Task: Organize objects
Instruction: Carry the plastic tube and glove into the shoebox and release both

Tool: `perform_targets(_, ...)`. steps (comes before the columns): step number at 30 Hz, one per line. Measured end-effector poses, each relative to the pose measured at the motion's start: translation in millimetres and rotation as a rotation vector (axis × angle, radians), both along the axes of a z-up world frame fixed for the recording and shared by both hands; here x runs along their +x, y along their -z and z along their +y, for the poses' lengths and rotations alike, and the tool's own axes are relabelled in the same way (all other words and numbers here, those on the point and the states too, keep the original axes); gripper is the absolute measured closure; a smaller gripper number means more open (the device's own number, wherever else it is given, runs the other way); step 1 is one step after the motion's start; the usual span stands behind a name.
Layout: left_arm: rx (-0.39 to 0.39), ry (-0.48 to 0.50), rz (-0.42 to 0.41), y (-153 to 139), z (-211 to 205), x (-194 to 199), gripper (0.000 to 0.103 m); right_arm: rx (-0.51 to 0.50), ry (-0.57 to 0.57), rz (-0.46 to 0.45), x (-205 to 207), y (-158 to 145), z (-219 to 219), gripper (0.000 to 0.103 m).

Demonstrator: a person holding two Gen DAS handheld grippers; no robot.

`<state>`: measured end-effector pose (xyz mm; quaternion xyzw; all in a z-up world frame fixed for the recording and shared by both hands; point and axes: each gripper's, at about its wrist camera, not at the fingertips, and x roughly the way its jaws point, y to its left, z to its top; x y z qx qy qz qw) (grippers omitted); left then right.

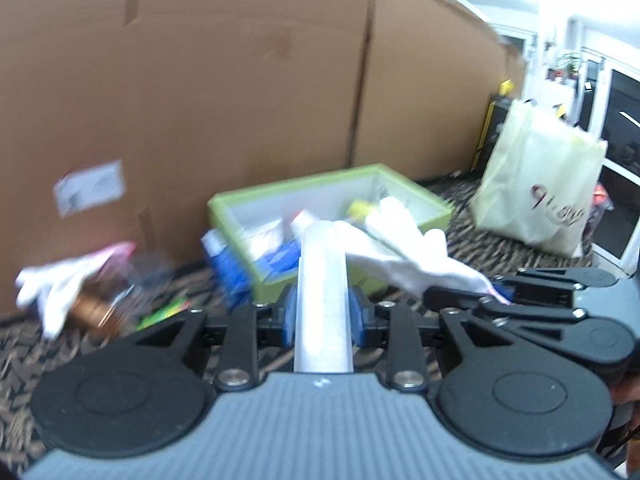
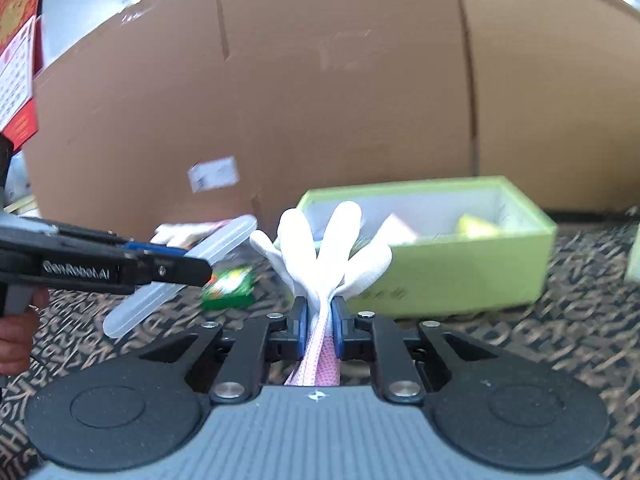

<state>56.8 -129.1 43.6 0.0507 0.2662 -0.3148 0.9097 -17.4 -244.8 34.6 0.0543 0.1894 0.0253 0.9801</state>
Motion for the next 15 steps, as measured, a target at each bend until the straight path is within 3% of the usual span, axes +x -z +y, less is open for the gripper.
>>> perform_targets(4, -0.031, 0.026, 0.017, -16, -38, 23, 0.077, -0.082, 0.085, -0.038, 13, -16, -21, 0.087)
perform_targets(9, -0.044, -0.013, 0.013, -27, -80, 56, 0.076, -0.138, 0.162, -0.048, 41, -30, -49, 0.087)
perform_targets(15, -0.030, -0.060, 0.035, -14, -125, 106, 0.077, -0.157, 0.211, -0.018, 94, -29, -81, 0.087)
